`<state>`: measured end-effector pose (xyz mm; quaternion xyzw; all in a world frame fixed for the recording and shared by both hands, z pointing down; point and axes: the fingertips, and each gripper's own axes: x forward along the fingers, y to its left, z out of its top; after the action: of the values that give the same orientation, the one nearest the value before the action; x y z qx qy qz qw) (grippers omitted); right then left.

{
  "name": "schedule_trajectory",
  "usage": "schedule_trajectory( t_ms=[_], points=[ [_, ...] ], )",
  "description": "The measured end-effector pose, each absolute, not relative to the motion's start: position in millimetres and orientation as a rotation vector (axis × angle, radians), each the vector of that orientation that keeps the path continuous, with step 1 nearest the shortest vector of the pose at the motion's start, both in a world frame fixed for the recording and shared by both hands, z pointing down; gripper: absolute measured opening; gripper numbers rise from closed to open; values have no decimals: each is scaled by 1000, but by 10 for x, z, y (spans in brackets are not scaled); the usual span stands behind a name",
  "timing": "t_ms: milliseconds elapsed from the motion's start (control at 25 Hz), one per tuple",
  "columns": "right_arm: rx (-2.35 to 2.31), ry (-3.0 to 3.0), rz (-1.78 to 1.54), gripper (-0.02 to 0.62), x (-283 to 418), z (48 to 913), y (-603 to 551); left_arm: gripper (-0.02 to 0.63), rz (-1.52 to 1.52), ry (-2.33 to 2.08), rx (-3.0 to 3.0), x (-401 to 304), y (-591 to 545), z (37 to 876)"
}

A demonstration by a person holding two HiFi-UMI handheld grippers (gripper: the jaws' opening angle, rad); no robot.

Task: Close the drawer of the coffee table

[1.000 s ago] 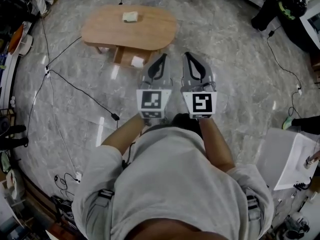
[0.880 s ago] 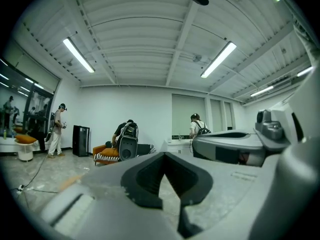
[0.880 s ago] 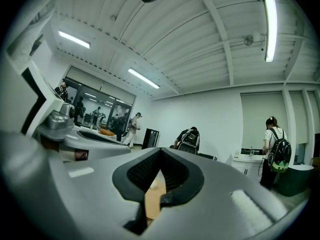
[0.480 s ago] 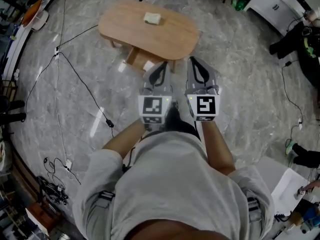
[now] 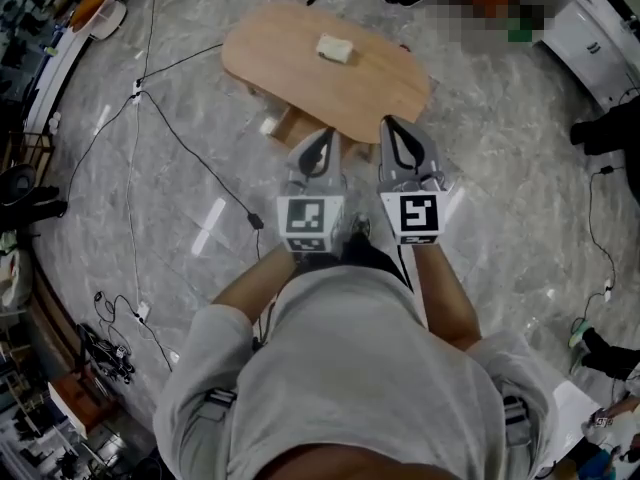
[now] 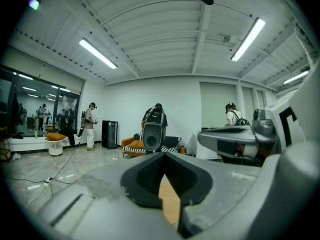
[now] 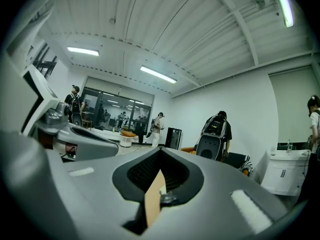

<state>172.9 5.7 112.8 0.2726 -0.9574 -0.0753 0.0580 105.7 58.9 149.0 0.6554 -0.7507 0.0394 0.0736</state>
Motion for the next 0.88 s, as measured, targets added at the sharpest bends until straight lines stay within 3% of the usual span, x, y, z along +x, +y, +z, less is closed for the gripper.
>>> schedule_trajectory(
  t_ms=[480,880],
  points=[
    [770,-2913,-73,8,966,1415,-198,20,240,-2216,1919,313,404,1841],
    [1051,-2748,110,8,118,1992,-391,20,353,-1898,2112,-704,148,2362]
  ],
)
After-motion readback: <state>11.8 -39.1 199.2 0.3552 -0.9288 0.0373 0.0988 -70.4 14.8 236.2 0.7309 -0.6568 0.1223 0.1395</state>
